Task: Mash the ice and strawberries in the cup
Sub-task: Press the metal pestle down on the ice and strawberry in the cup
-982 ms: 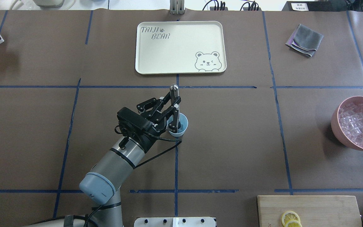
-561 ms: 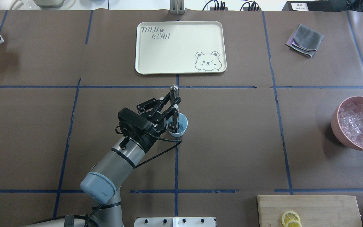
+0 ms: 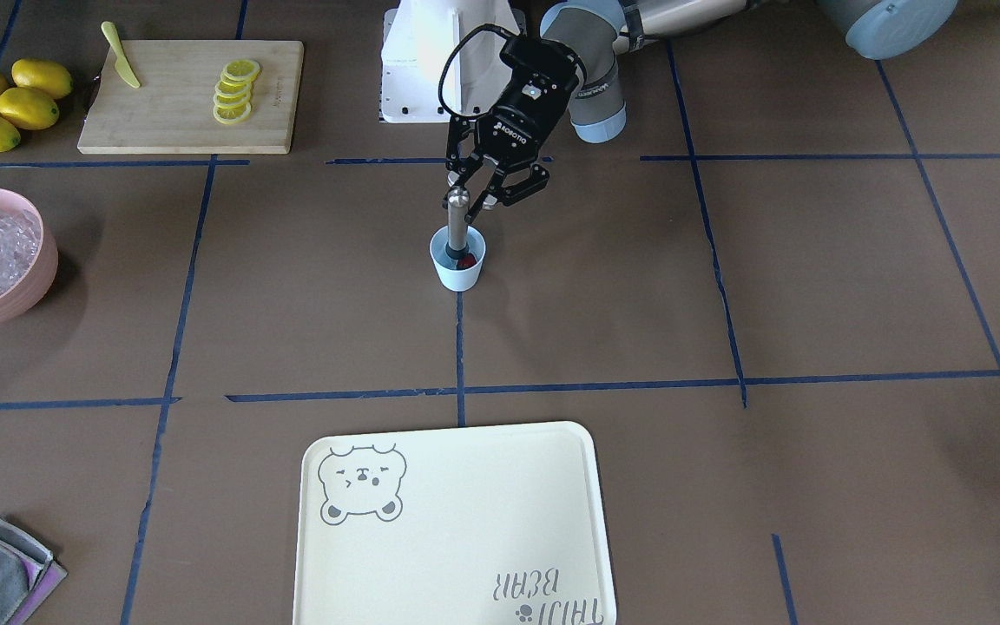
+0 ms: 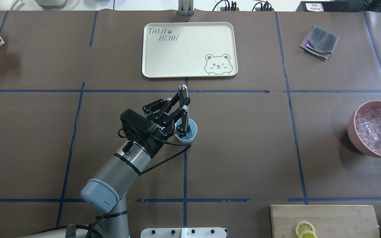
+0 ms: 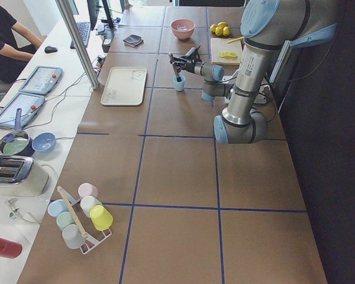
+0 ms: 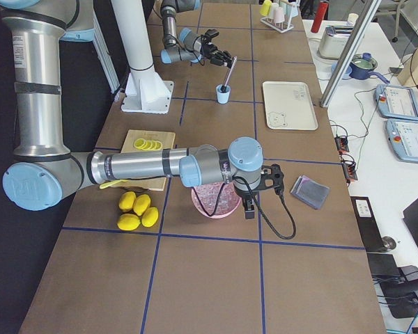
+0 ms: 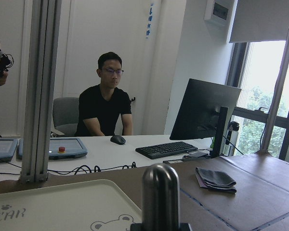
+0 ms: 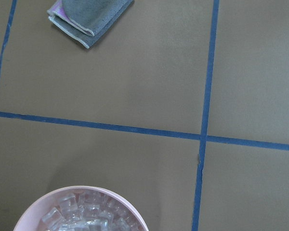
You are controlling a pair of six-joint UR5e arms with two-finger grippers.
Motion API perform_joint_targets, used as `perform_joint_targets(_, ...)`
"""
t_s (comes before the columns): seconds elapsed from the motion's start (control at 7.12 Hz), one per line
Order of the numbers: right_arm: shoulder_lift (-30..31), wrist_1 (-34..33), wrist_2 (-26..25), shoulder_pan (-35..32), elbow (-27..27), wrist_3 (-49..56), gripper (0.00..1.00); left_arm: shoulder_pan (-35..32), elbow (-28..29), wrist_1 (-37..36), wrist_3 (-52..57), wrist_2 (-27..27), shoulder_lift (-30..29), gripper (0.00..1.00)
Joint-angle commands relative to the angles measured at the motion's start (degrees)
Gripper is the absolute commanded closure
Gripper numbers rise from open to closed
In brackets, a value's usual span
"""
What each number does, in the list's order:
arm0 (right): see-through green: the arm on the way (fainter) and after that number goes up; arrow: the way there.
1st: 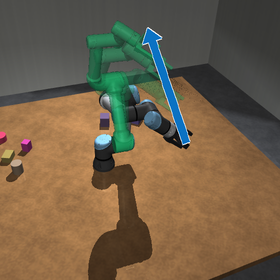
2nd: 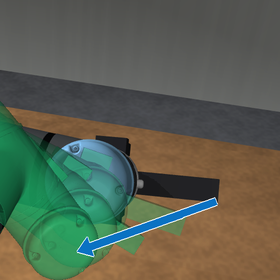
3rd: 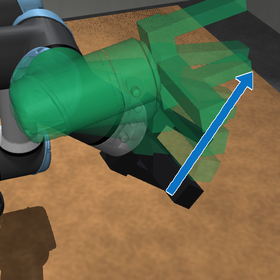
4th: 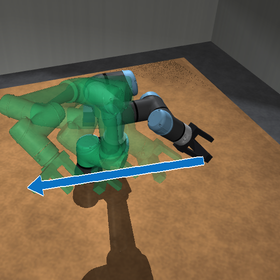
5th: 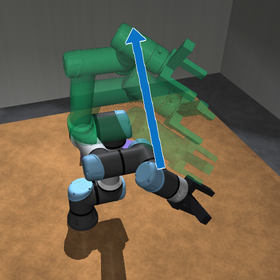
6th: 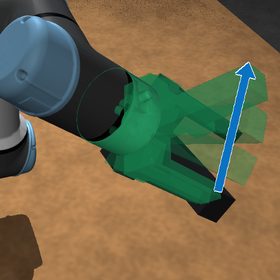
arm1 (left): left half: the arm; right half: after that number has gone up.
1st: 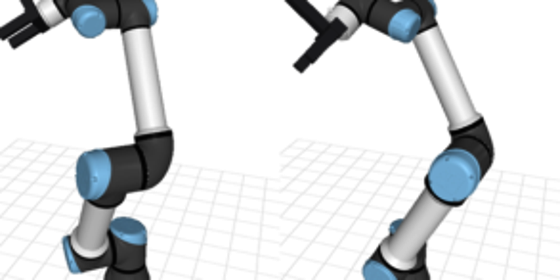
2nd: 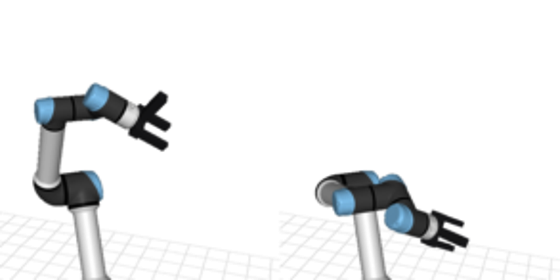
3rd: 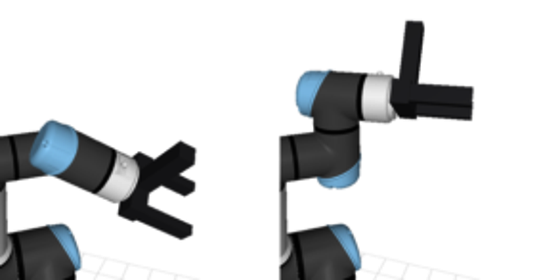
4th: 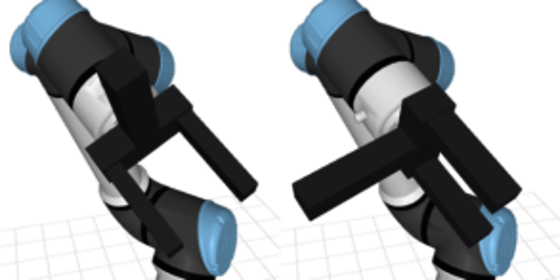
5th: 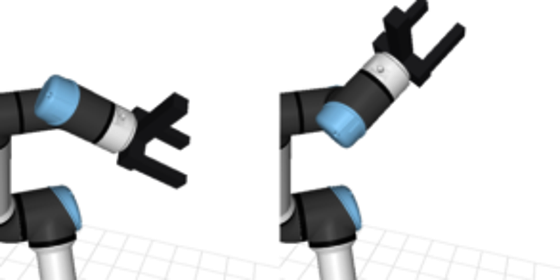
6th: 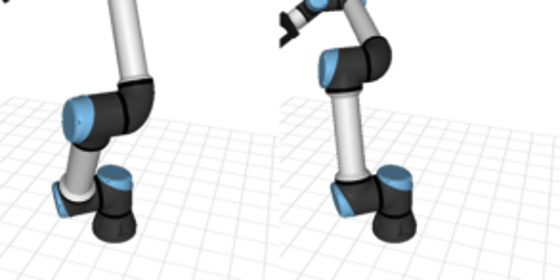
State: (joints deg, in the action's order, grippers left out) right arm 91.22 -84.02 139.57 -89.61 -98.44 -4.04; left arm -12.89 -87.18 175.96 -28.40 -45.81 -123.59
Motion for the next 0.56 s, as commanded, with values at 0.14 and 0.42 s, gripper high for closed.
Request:
perform_joint_targets(0.14, 0.0, 0.0, -0.1, 0.0, 0.0, 0.0, 0.0, -3.5, -6.1, -0.4, 0.3, -4.9, 1.2, 1.0)
perform_joint_targets(0.42, -0.2, 0.0, -0.1, 0.1, 0.0, 0.0, 0.0, -8.2, -8.0, -0.7, -0.9, -8.5, 1.6, 1.0)
